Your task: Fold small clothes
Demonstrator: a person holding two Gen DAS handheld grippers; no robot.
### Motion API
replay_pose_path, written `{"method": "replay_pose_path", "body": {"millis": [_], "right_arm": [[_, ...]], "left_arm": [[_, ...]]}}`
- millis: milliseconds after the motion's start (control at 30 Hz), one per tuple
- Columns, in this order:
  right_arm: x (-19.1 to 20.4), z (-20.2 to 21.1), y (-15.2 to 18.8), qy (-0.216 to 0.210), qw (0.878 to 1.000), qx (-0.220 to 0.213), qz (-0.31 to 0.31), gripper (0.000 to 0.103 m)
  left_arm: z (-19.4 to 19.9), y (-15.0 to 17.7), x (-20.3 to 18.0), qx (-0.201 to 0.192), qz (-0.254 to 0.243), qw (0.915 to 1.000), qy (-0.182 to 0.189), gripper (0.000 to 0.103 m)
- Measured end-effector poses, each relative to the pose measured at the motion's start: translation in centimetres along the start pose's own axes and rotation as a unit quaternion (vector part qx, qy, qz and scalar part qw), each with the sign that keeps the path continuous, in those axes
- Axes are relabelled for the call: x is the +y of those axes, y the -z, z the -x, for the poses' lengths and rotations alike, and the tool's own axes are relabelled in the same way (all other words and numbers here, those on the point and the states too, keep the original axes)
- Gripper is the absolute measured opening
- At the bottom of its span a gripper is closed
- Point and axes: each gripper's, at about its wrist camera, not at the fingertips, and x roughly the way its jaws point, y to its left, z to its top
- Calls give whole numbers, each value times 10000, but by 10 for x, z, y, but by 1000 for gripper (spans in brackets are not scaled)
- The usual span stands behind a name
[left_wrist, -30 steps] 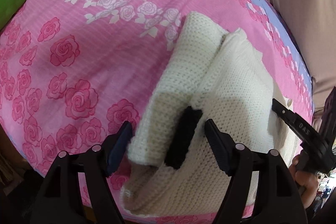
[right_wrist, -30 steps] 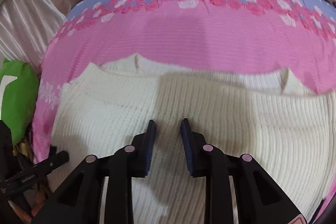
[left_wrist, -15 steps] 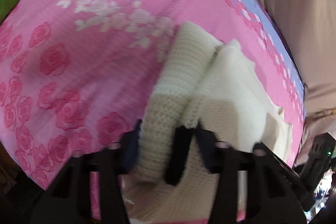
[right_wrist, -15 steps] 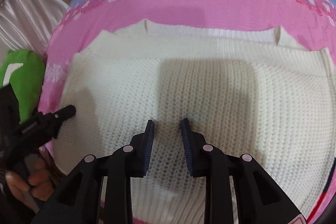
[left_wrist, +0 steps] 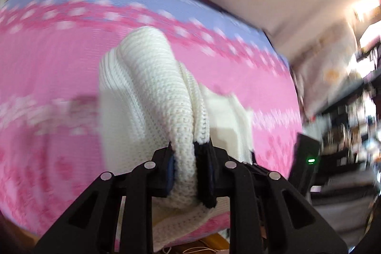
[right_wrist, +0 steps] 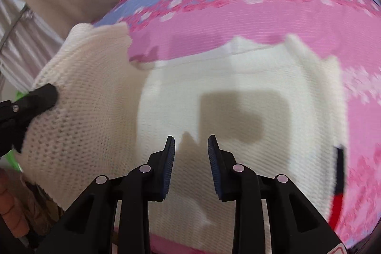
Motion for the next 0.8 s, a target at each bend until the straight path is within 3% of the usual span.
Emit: {"method": "replay_pose_path", "body": {"millis": [167, 267, 367, 467, 533, 633, 733, 800], "right_arm": [[-65, 42, 26, 187, 9959, -330, -816, 28], [-94, 55, 44, 259, 9911, -428, -1234, 31], [-109, 61, 55, 173, 9867, -475, -1545, 31], [-107, 68, 54, 16, 9861, -537, -1573, 38], [-95, 75, 46, -199, 9870, -657, -1455, 62], [-76, 70, 32, -492, 9876, -699, -1316, 79], [-66, 49, 19, -657, 9885, -415, -1297, 82], [-64, 26, 13, -736, 9876, -118, -1379, 82]], "left_arm": [[-86, 20, -59, 880, -844, 9924, -163, 21], [-126, 39, -68, 1227, -1150, 9850, -383, 33], [-122, 43, -69, 1019, -1138, 9882, -118, 49], [-85, 33, -66, 585, -894, 9942, 149, 70], [-48, 25, -56, 18, -787, 9967, 186, 84], [-12, 20, -31, -492, -529, 9971, -239, 85], [10, 19, 1, -756, -221, 9933, -848, 85], [21, 22, 20, -813, -46, 9910, -1064, 85]]}}
